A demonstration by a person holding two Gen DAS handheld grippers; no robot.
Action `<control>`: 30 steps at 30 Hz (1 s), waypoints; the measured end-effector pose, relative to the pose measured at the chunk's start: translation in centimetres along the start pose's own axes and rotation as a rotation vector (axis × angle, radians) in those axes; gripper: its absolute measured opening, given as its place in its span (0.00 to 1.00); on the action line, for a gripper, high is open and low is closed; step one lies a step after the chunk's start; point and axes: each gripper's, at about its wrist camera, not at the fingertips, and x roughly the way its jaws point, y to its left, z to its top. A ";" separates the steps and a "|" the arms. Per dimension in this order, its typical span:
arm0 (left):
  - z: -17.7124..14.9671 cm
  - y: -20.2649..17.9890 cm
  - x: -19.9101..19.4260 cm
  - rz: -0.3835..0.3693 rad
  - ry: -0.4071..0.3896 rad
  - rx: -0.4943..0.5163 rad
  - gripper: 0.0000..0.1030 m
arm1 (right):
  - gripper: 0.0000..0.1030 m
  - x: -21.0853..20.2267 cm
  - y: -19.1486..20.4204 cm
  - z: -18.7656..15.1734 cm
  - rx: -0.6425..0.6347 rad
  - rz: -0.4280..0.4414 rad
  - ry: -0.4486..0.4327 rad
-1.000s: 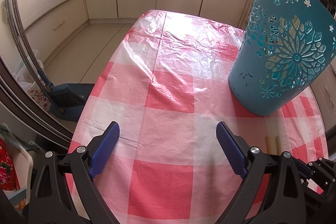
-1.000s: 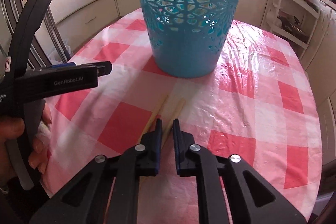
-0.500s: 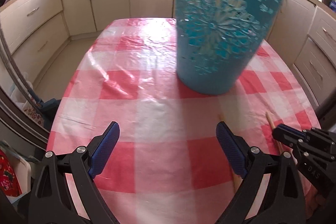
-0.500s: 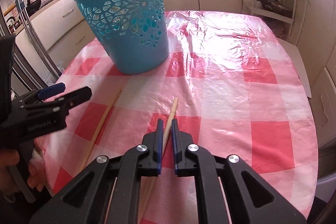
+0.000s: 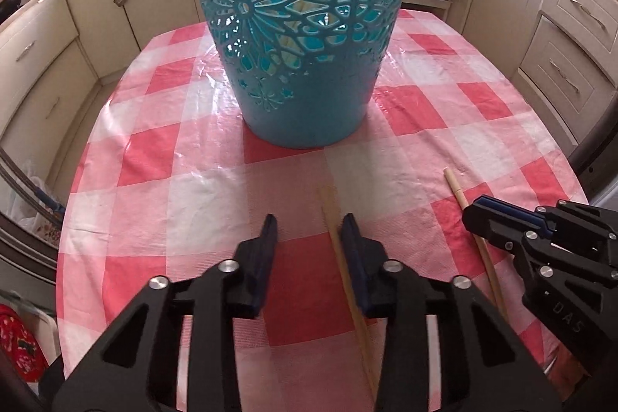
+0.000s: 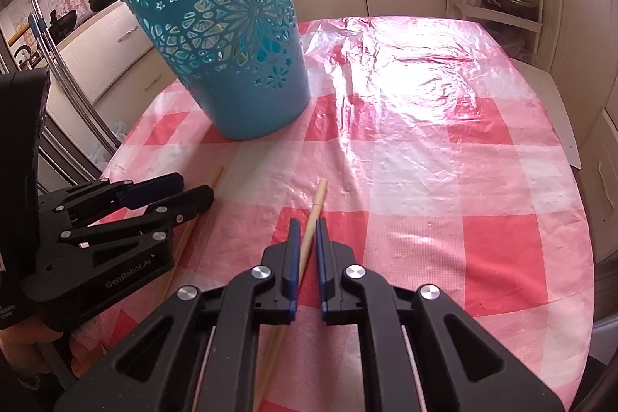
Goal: Organize utensils
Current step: 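Lower the left tool around a loose stick and close on it, then carry the stick over the teal basket and open the left tool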
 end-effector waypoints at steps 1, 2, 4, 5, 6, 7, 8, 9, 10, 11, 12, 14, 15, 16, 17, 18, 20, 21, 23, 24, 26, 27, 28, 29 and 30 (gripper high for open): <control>0.0 -0.2 0.0 -0.011 0.003 0.005 0.08 | 0.08 0.0 0.1 0.0 -0.008 -0.005 0.000; 0.2 -0.3 0.1 -0.020 0.005 0.004 0.05 | 0.08 0.1 0.3 0.1 -0.017 -0.009 0.002; 0.2 0.0 0.0 -0.034 0.002 -0.017 0.05 | 0.08 0.2 0.5 0.2 -0.026 -0.007 0.006; 0.3 0.3 -0.1 -0.042 0.001 -0.029 0.04 | 0.08 0.3 0.5 0.2 -0.025 -0.006 0.006; 0.3 0.6 -0.2 -0.048 0.006 -0.044 0.05 | 0.08 0.3 0.6 0.3 -0.023 -0.006 0.007; 0.4 1.0 -0.2 -0.046 0.009 -0.055 0.05 | 0.10 0.4 0.6 0.3 -0.023 -0.004 0.009; 0.4 1.3 -0.1 -0.041 0.016 -0.069 0.05 | 0.10 0.4 0.6 0.3 -0.025 -0.002 0.011; 0.3 1.8 0.1 -0.041 0.037 -0.087 0.05 | 0.11 0.4 0.8 0.3 -0.031 -0.006 0.011; 0.2 2.1 0.2 -0.050 0.033 -0.098 0.05 | 0.11 0.4 0.9 0.3 -0.037 -0.010 0.011; 0.2 2.2 0.3 -0.047 0.034 -0.089 0.05 | 0.11 0.4 1.1 0.3 -0.045 -0.014 0.010; 0.3 2.0 0.3 -0.040 0.036 -0.072 0.05 | 0.11 0.5 1.2 0.3 -0.054 -0.018 0.010; 0.3 1.7 0.4 -0.027 0.039 -0.048 0.05 | 0.11 0.6 1.5 0.2 -0.069 -0.025 0.006; 0.4 1.7 0.4 -0.030 0.041 -0.045 0.05 | 0.11 0.6 1.5 0.2 -0.072 -0.027 0.004; 0.5 1.8 0.4 -0.041 0.046 -0.050 0.05 | 0.11 0.6 1.5 0.2 -0.074 -0.027 0.002; 0.5 2.0 0.4 -0.056 0.052 -0.060 0.04 | 0.11 0.6 1.5 0.2 -0.073 -0.026 0.001; 0.5 2.3 0.3 -0.072 0.057 -0.076 0.04 | 0.11 0.6 1.5 0.2 -0.072 -0.025 0.000; 0.5 2.7 -0.3 -0.095 0.056 -0.093 0.04 | 0.11 0.6 1.4 0.2 -0.071 -0.024 -0.001; 0.6 3.0 -0.8 -0.115 0.050 -0.102 0.04 | 0.11 0.6 1.4 0.2 -0.071 -0.025 -0.002; 1.0 3.3 -2.2 -0.159 0.024 -0.108 0.04 | 0.11 0.6 1.4 0.2 -0.069 -0.024 -0.004; 1.2 3.5 -3.2 -0.185 0.004 -0.107 0.04 | 0.11 0.6 1.4 0.2 -0.068 -0.024 -0.005; 1.8 3.8 -5.4 -0.240 -0.040 -0.102 0.04 | 0.11 0.6 1.4 0.2 -0.068 -0.025 -0.006; 2.2 4.1 -6.7 -0.271 -0.066 -0.099 0.04 | 0.11 0.6 1.5 0.2 -0.069 -0.026 -0.006; 2.6 4.3 -8.0 -0.304 -0.093 -0.101 0.04 | 0.11 0.6 1.5 0.2 -0.069 -0.025 -0.006; 3.1 4.5 -9.3 -0.329 -0.124 -0.101 0.04 | 0.11 0.6 1.4 0.2 -0.069 -0.025 -0.006; 3.6 4.8 -10.5 -0.343 -0.156 -0.099 0.04 | 0.11 0.6 1.5 0.2 -0.070 -0.026 -0.006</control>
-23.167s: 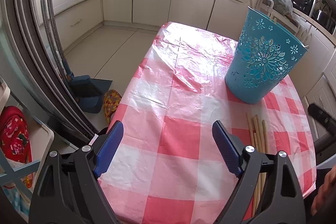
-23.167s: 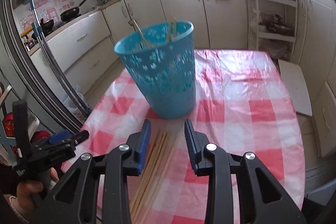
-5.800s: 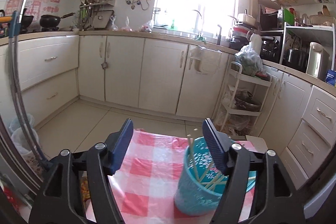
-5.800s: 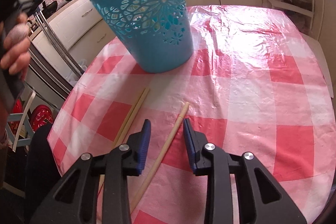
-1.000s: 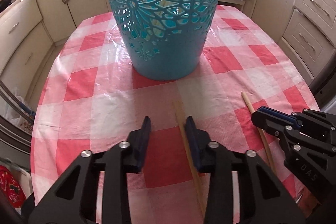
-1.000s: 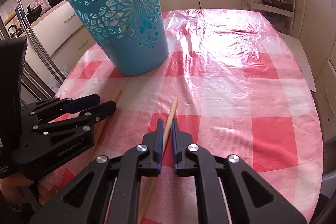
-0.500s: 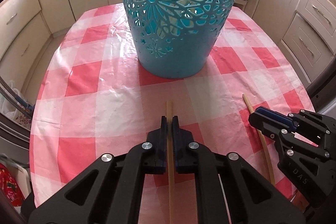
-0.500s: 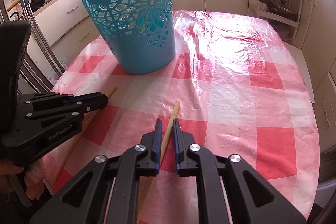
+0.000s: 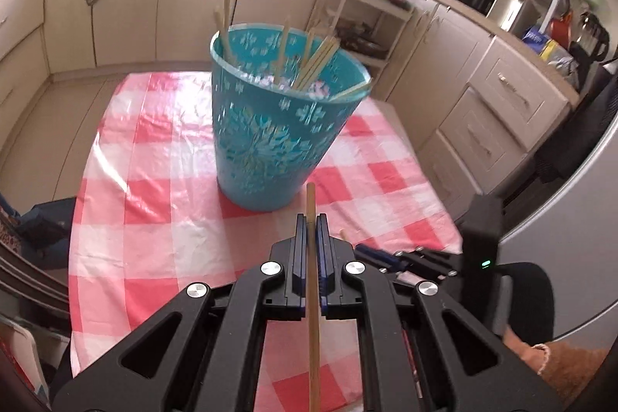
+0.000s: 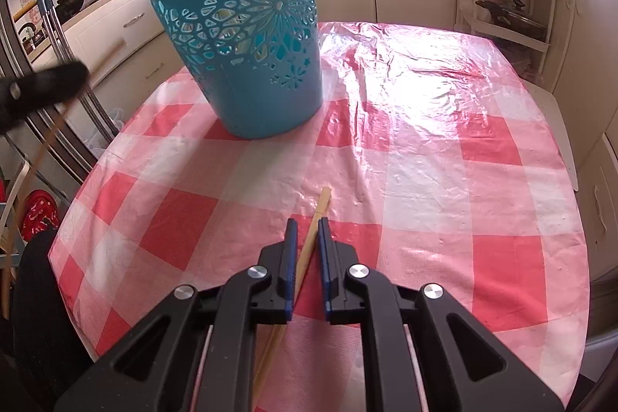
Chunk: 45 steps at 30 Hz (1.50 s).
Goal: Organize utensils
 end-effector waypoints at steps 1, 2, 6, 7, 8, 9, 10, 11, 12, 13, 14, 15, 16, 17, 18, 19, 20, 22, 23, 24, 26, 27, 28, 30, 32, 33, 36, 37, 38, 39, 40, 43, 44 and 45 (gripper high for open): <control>0.8 -0.3 -1.0 -0.013 -0.028 0.002 0.04 | 0.11 0.0 0.0 0.0 0.000 -0.001 -0.001; 1.7 -0.4 -2.0 -0.029 -0.060 -0.005 0.04 | 0.11 -0.1 0.0 0.0 -0.001 -0.002 -0.001; 5.2 -1.0 -5.1 -0.070 -0.185 -0.028 0.04 | 0.11 -0.1 0.0 0.0 -0.001 -0.002 -0.002; 6.2 -1.2 -5.7 -0.074 -0.219 -0.027 0.04 | 0.11 -0.1 0.0 0.0 0.000 -0.001 -0.002; 7.3 -1.4 -6.1 -0.069 -0.251 -0.025 0.04 | 0.11 -0.1 0.0 0.0 0.001 0.000 -0.002; 8.1 -1.6 -6.5 -0.063 -0.277 -0.021 0.04 | 0.11 -0.1 0.0 0.0 0.002 0.001 -0.002; 9.0 -1.8 -6.8 -0.049 -0.308 -0.017 0.04 | 0.11 -0.1 0.0 0.0 0.002 0.001 -0.002; 10.0 -2.1 -6.9 -0.029 -0.346 -0.016 0.04 | 0.11 -0.1 0.0 0.0 0.003 0.002 -0.002; 10.8 -2.1 -7.1 -0.017 -0.376 -0.020 0.04 | 0.12 -0.1 0.0 0.0 0.004 0.003 -0.002; 11.6 -2.2 -7.1 -0.003 -0.404 -0.023 0.04 | 0.12 -0.1 0.0 0.0 0.004 0.004 -0.002; 12.6 -2.3 -7.0 0.017 -0.442 -0.031 0.04 | 0.12 -0.1 0.0 0.0 0.004 0.006 -0.002; 13.4 -2.3 -6.9 0.027 -0.467 -0.040 0.04 | 0.13 -0.1 0.0 0.0 0.005 0.008 -0.002; 14.3 -2.2 -6.7 0.042 -0.493 -0.051 0.04 | 0.13 -0.1 0.0 0.0 0.005 0.009 -0.002; 15.0 -2.2 -6.3 0.058 -0.518 -0.059 0.04 | 0.14 -0.1 0.0 0.0 0.005 0.011 -0.002; 15.6 -2.1 -6.0 0.076 -0.544 -0.068 0.04 | 0.14 -0.1 0.0 0.0 0.004 0.012 -0.002; 16.2 -2.0 -5.5 0.100 -0.570 -0.076 0.04 | 0.15 -0.1 0.1 0.0 0.003 0.013 -0.002; 16.6 -1.9 -5.2 0.115 -0.588 -0.083 0.04 | 0.16 0.0 0.1 0.0 0.000 0.014 -0.002; 17.3 -1.7 -4.0 0.158 -0.619 -0.088 0.04 | 0.18 0.0 0.3 0.0 -0.009 0.013 -0.001; 17.5 -1.5 -3.3 0.177 -0.626 -0.088 0.04 | 0.19 0.0 0.4 0.0 -0.016 0.013 -0.001; 17.7 -1.2 -2.6 0.189 -0.624 -0.090 0.04 | 0.21 0.0 0.5 0.0 -0.024 0.010 -0.001; 17.6 -0.7 -1.1 0.213 -0.619 -0.099 0.05 | 0.24 0.0 0.8 0.0 -0.044 0.004 -0.001; 17.4 -0.4 -0.4 0.219 -0.612 -0.105 0.05 | 0.26 0.1 1.0 0.0 -0.056 0.000 0.000; 17.2 0.0 0.2 0.225 -0.605 -0.112 0.05 | 0.28 0.1 1.2 0.0 -0.064 -0.003 0.000; 16.5 0.7 1.3 0.240 -0.594 -0.124 0.05 | 0.30 0.2 1.4 0.0 -0.076 -0.008 0.001; 16.0 1.2 2.1 0.249 -0.571 -0.124 0.05 | 0.30 0.2 1.4 -0.1 -0.078 -0.008 0.001; 15.7 1.2 2.6 0.254 -0.556 -0.116 0.05 | 0.30 0.1 1.3 -0.1 -0.077 -0.007 0.000; 14.8 1.5 3.4 0.259 -0.510 -0.093 0.05 | 0.30 0.1 1.3 -0.1 -0.073 -0.004 0.000; 14.4 1.4 3.7 0.262 -0.492 -0.083 0.05 | 0.30 0.1 1.3 -0.1 -0.073 -0.005 0.000; 14.2 1.4 3.8 0.266 -0.476 -0.075 0.05 | 0.30 0.1 1.3 -0.1 -0.073 -0.004 0.000; 13.8 1.4 3.7 0.271 -0.463 -0.069 0.05 | 0.30 0.1 1.2 -0.1 -0.070 0.000 0.000; 13.4 1.4 3.5 0.272 -0.454 -0.066 0.05 | 0.30 0.1 1.2 -0.1 -0.064 0.005 0.000; 11.9 1.6 1.8 0.287 -0.454 -0.065 0.14 | 0.30 -0.1 0.7 -0.1 -0.038 0.020 0.000; 11.1 1.8 0.7 0.301 -0.468 -0.068 0.27 | 0.30 -0.2 0.7 -0.2 -0.036 0.020 -0.001; 10.5 2.0 -0.2 0.319 -0.485 -0.071 0.42 | 0.30 -0.3 0.7 -0.3 -0.039 0.015 -0.001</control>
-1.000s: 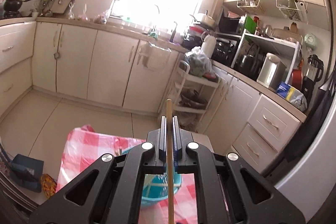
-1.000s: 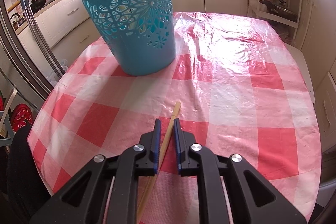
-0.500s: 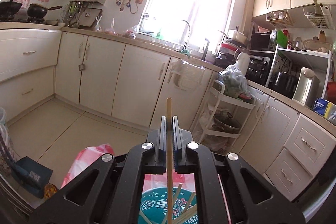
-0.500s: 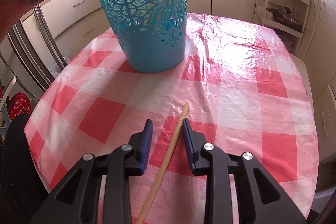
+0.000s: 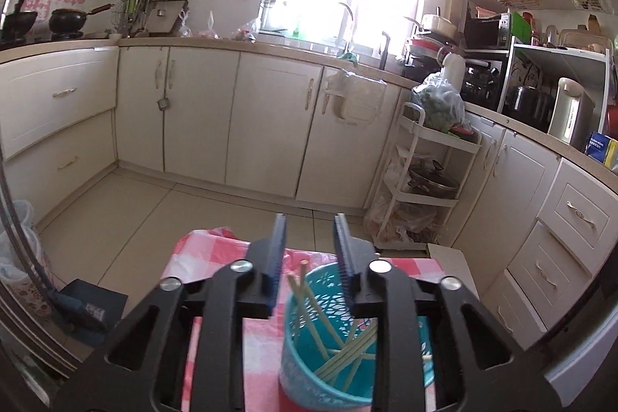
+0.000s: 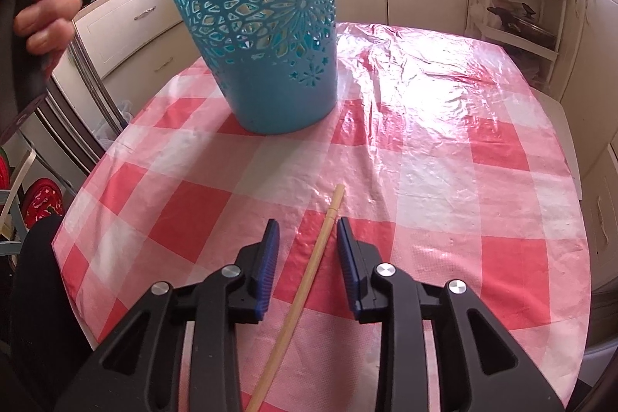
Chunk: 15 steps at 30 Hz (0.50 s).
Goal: Organize utensils
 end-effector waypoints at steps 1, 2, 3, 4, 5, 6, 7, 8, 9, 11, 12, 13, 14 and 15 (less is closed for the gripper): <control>-0.3 0.7 -1.2 0.029 -0.024 -0.003 0.49 | 0.30 0.0 0.1 -0.1 -0.005 -0.006 0.001; -0.7 1.4 -2.5 0.059 -0.047 -0.007 0.57 | 0.30 -0.1 0.2 -0.1 -0.010 -0.011 0.001; -1.2 2.3 -3.6 0.088 -0.061 -0.012 0.61 | 0.30 -0.1 0.3 -0.2 -0.016 -0.018 0.001; -1.9 3.2 -4.4 0.111 -0.058 -0.017 0.62 | 0.29 0.0 0.4 -0.2 -0.024 -0.026 0.001; -2.9 4.3 -4.9 0.139 -0.040 -0.029 0.64 | 0.29 0.0 0.6 -0.2 -0.036 -0.039 0.001; -3.8 5.3 -5.1 0.158 -0.017 -0.043 0.66 | 0.26 0.1 0.9 -0.1 -0.051 -0.058 0.002; -5.0 6.4 -4.9 0.177 0.023 -0.055 0.67 | 0.22 0.2 1.1 -0.2 -0.070 -0.076 0.002; -6.3 7.4 -4.4 0.196 0.077 -0.067 0.68 | 0.21 0.2 1.3 -0.1 -0.089 -0.093 0.006; -7.6 8.4 -3.8 0.211 0.128 -0.080 0.68 | 0.18 0.2 1.3 0.0 -0.093 -0.091 0.018; -9.8 10.0 -2.5 0.221 0.225 -0.103 0.68 | 0.15 0.1 1.0 0.1 -0.081 -0.094 0.044; -10.6 10.5 -1.8 0.223 0.265 -0.108 0.68 | 0.14 0.0 0.8 0.2 -0.077 -0.093 0.056; -11.4 10.8 -1.2 0.225 0.297 -0.107 0.68 | 0.14 0.0 0.8 0.2 -0.085 -0.098 0.064; -12.0 10.9 -0.7 0.228 0.316 -0.102 0.68 | 0.14 0.0 1.0 0.2 -0.100 -0.110 0.069; -12.6 11.0 -0.4 0.231 0.331 -0.093 0.70 | 0.14 0.1 1.2 0.2 -0.116 -0.119 0.070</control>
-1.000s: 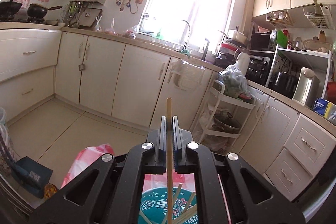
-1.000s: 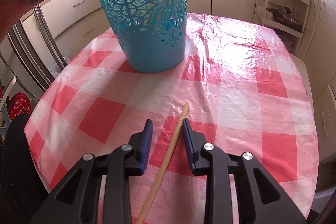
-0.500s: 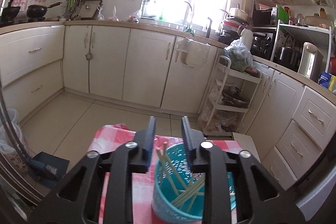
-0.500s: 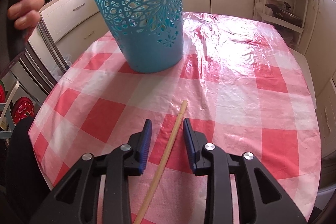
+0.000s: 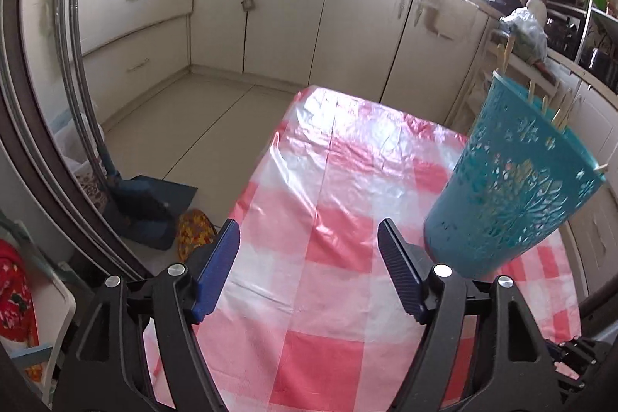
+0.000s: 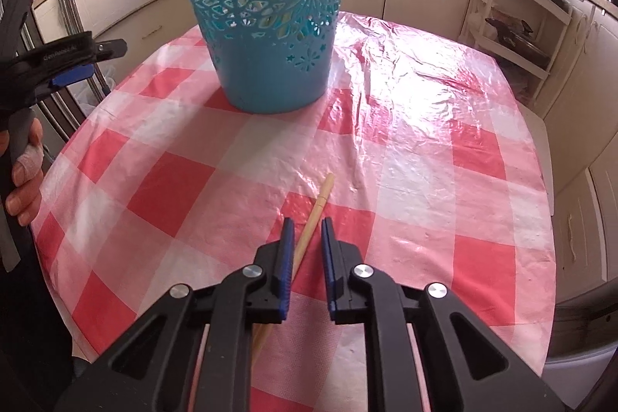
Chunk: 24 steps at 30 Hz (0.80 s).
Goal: Organize utensils
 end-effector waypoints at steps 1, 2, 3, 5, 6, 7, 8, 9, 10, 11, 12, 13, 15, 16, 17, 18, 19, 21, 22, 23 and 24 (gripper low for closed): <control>-0.3 -0.1 0.6 0.002 0.013 0.010 0.70 | 0.10 0.0 0.1 0.0 -0.006 0.002 -0.001; -0.7 -0.2 1.1 0.003 0.027 0.021 0.71 | 0.10 0.0 0.0 0.0 0.004 0.018 0.002; -1.1 -0.4 1.4 0.005 0.036 0.028 0.71 | 0.07 0.0 -0.4 0.0 0.029 0.038 0.007; -1.9 -0.7 2.3 0.008 0.088 0.036 0.73 | 0.06 -0.3 -1.4 -0.1 0.101 0.105 0.010; -2.1 -0.7 2.9 0.000 0.121 0.030 0.73 | 0.06 -0.7 -2.1 -0.1 0.144 0.150 0.000; -2.1 -0.8 3.1 0.001 0.127 0.031 0.73 | 0.06 -1.2 -2.6 -0.2 0.179 0.193 -0.013; -2.2 -0.7 3.0 0.000 0.125 0.031 0.74 | 0.06 -1.8 -3.2 -0.1 0.215 0.239 -0.028; -2.3 -0.8 3.2 -0.003 0.132 0.033 0.75 | 0.06 -2.5 -3.9 0.0 0.251 0.285 -0.048; -2.4 -0.8 3.3 -0.002 0.140 0.036 0.75 | 0.06 -3.4 -4.5 0.2 0.291 0.337 -0.076; -2.3 -1.0 3.6 0.000 0.146 0.039 0.76 | 0.06 -4.3 -5.0 0.6 0.319 0.381 -0.105; -2.4 -1.1 3.7 0.003 0.148 0.045 0.77 | 0.06 -5.3 -5.5 1.1 0.340 0.418 -0.137; -2.4 -1.2 3.7 0.006 0.149 0.050 0.77 | 0.06 -6.2 -5.9 1.7 0.355 0.447 -0.164; -2.2 -1.5 3.9 0.012 0.151 0.054 0.79 | 0.06 -8.1 -6.5 3.3 0.378 0.496 -0.228; -2.2 -1.5 3.9 0.012 0.153 0.055 0.79 | 0.06 -9.3 -6.6 4.4 0.385 0.522 -0.267; -2.0 -1.5 3.8 0.013 0.153 0.056 0.79 | 0.06 -10.3 -6.7 5.5 0.387 0.541 -0.307; -1.9 -1.6 3.8 0.013 0.154 0.056 0.80 | 0.06 -11.5 -6.7 6.9 0.382 0.549 -0.354; -1.9 -1.6 3.8 0.013 0.153 0.056 0.80 | 0.06 -12.4 -6.7 8.2 0.376 0.552 -0.391; -1.9 -1.6 3.8 0.013 0.153 0.056 0.81 | 0.06 -14.0 -6.4 11.2 0.363 0.534 -0.482; -1.9 -1.6 3.8 0.014 0.153 0.057 0.81 | 0.06 -14.5 -6.2 12.5 0.358 0.513 -0.519; -1.8 -1.6 3.8 0.014 0.153 0.056 0.81 | 0.06 -14.8 -5.9 13.9 0.354 0.484 -0.561; -1.8 -1.5 3.8 0.015 0.152 0.055 0.81 | 0.06 -14.9 -5.8 15.0 0.357 0.464 -0.596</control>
